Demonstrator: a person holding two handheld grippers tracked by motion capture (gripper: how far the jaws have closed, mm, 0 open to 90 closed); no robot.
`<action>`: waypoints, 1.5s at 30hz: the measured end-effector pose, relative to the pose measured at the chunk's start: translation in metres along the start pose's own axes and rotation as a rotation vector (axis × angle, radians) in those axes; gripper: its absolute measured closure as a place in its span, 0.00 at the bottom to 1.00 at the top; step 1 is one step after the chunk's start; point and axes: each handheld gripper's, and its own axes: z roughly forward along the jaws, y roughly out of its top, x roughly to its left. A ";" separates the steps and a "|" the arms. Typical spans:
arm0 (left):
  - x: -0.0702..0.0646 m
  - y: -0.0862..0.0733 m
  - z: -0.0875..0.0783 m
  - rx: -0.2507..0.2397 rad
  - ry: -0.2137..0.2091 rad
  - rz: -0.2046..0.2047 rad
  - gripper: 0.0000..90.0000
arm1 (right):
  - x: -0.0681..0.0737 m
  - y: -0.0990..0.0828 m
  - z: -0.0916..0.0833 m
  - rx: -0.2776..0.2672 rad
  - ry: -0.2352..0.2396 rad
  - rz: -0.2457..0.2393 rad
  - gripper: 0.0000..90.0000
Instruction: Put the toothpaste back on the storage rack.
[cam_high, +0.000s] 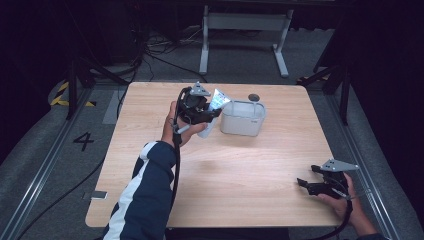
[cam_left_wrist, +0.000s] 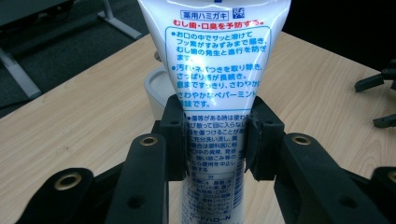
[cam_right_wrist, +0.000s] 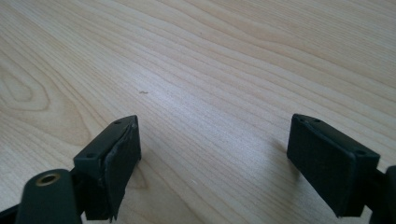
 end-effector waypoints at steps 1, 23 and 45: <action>0.000 0.002 0.000 0.003 0.000 0.002 0.73 | 0.000 0.000 0.000 -0.001 0.000 -0.001 0.20; -0.011 0.043 0.022 -0.074 -0.031 0.040 0.73 | 0.000 0.000 0.000 -0.001 -0.001 0.000 0.20; -0.022 0.067 0.060 -0.114 -0.048 0.064 0.73 | 0.000 0.000 0.000 -0.001 -0.001 -0.003 0.20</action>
